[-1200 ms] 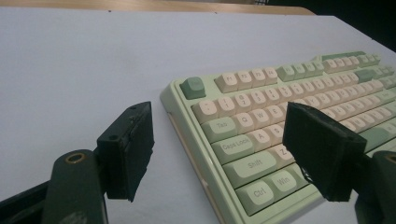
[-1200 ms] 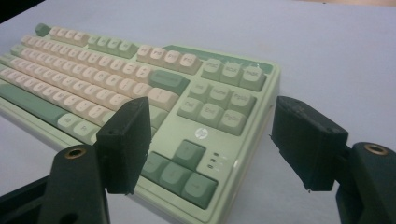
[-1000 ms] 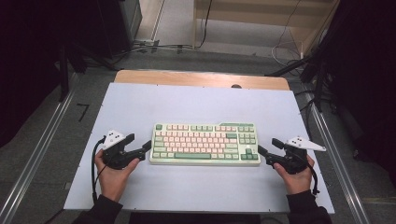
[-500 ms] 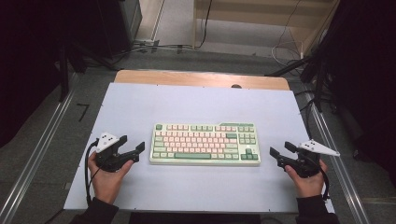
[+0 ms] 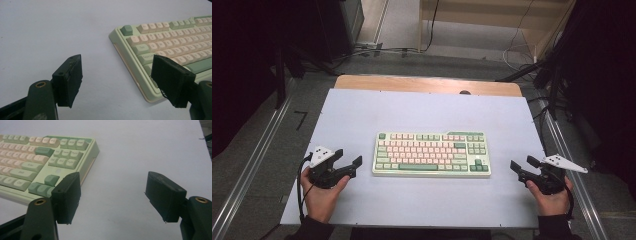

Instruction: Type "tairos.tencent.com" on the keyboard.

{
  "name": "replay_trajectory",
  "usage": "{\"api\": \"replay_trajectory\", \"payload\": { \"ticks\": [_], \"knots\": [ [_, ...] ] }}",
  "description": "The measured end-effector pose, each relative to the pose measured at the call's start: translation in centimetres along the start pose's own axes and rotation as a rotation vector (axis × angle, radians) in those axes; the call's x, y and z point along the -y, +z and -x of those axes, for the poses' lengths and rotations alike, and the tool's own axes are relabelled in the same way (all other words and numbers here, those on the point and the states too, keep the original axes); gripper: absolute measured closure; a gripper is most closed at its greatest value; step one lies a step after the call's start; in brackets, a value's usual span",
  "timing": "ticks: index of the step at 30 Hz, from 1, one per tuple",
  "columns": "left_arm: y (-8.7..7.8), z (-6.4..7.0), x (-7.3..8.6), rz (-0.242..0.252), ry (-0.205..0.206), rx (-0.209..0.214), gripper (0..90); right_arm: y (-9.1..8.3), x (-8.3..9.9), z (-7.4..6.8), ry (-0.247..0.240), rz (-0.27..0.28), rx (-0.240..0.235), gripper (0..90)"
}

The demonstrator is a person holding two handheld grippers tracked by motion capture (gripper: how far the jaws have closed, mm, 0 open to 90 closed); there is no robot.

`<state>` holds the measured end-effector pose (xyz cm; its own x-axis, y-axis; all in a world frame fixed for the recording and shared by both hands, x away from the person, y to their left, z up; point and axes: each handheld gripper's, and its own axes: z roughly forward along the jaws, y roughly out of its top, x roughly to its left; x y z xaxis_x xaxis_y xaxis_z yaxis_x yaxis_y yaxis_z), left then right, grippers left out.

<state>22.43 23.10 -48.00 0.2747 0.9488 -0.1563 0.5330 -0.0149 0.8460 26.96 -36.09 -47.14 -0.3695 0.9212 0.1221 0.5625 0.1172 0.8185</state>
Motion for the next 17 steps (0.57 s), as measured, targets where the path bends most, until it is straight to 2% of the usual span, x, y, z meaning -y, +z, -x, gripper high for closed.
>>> {"api": "replay_trajectory", "payload": {
  "ticks": [6,17],
  "knots": [
    [-0.4,-0.4,0.5,-0.019,-0.012,-0.020,25.8,-0.6,0.5,0.6,0.003,-0.008,0.040,27.3],
    [-0.8,-0.6,1.0,-0.030,-0.013,-0.040,25.7,-1.3,1.1,1.5,0.024,-0.010,0.068,27.3]
  ]
}}
